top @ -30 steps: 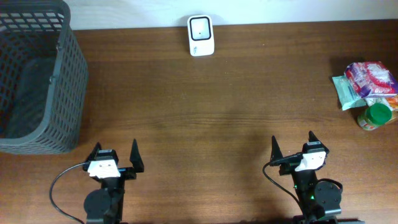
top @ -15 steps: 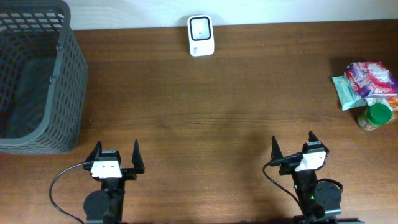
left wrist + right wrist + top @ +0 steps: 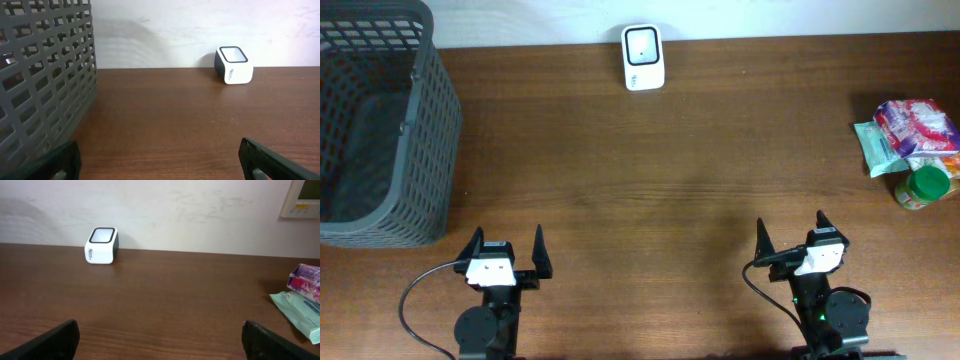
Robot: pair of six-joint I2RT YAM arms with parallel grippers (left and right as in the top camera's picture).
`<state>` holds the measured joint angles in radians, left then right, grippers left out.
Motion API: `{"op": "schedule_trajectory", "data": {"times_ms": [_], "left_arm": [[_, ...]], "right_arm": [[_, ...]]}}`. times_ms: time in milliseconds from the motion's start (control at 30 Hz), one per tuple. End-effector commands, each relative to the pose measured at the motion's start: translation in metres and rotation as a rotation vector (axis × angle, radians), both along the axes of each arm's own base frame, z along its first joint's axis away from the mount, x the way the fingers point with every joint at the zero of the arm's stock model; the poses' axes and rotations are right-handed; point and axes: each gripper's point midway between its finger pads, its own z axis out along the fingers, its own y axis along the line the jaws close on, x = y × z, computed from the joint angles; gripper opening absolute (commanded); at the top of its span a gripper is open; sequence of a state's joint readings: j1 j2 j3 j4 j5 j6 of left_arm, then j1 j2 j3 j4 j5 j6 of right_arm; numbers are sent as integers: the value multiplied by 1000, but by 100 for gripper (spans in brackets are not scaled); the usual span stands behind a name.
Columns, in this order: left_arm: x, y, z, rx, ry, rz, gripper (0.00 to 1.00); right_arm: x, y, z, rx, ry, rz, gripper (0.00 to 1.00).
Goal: Scan the item barcode
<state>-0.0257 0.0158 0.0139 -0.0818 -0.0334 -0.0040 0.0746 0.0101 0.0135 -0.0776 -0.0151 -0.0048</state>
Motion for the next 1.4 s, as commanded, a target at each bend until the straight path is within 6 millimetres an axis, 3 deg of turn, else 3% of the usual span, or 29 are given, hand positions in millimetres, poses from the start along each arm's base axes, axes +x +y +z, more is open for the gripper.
{"op": "schedule_trajectory", "data": {"times_ms": [0,133,267,1367], "left_arm": [[0,-2,0,-8,-3,-14,99],[0,-2,0,-8,-3,-14,99],[0,-2,0,-8,-4,-14,99],[0,-2,0,-8,-4,-14,99]], "right_arm": [[0,-2,-3,-7,3,-11,99],[0,-2,-3,-7,3,-11,99],[1,-23,-4,-7,6,-101,98],[1,-21,-3,-7,5,-93,99]]}}
